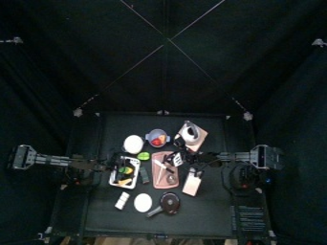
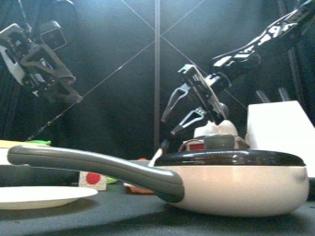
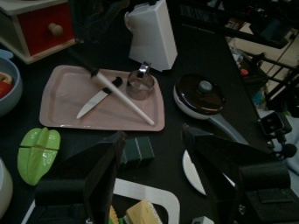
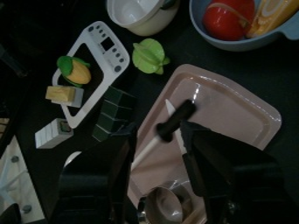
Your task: Place sharpener on plate
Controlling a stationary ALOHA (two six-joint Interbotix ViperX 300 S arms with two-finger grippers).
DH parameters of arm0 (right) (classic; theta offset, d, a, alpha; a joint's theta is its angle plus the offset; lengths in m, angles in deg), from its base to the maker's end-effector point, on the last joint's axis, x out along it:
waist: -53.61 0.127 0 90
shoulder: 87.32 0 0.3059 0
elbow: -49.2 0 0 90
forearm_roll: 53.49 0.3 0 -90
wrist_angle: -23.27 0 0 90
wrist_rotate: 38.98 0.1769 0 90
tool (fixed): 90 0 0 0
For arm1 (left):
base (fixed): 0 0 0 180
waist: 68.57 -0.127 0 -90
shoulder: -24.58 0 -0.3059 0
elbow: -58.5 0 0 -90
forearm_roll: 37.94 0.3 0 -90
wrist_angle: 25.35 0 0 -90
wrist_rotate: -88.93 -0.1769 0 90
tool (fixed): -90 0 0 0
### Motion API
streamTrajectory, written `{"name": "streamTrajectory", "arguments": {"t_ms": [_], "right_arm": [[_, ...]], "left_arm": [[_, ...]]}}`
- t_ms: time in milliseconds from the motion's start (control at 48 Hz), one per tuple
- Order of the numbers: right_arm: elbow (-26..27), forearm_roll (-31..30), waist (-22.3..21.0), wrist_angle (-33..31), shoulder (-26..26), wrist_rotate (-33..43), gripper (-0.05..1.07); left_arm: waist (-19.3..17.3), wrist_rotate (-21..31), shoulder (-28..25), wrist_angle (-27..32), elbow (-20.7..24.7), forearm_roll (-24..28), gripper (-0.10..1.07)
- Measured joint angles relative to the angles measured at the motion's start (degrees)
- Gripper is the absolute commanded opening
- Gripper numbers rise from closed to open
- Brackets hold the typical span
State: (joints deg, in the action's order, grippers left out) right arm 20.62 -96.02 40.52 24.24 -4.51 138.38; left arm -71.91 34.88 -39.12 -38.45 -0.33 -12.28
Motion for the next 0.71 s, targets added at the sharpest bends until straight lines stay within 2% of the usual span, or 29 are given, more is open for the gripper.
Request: {"name": "streamTrajectory", "arguments": {"t_ms": [312,708], "right_arm": [[0.09,0.09,0.26,-7.38,0.09,-0.26,0.84],[0.88,0.0,2.64,-8.09,0.09,-0.35,0.84]], "left_arm": [[0.0,0.0,0.0,0.0,0.0,0.0,0.91],[0.0,0.0,0.0,0.0,0.0,0.0,0.91]]}}
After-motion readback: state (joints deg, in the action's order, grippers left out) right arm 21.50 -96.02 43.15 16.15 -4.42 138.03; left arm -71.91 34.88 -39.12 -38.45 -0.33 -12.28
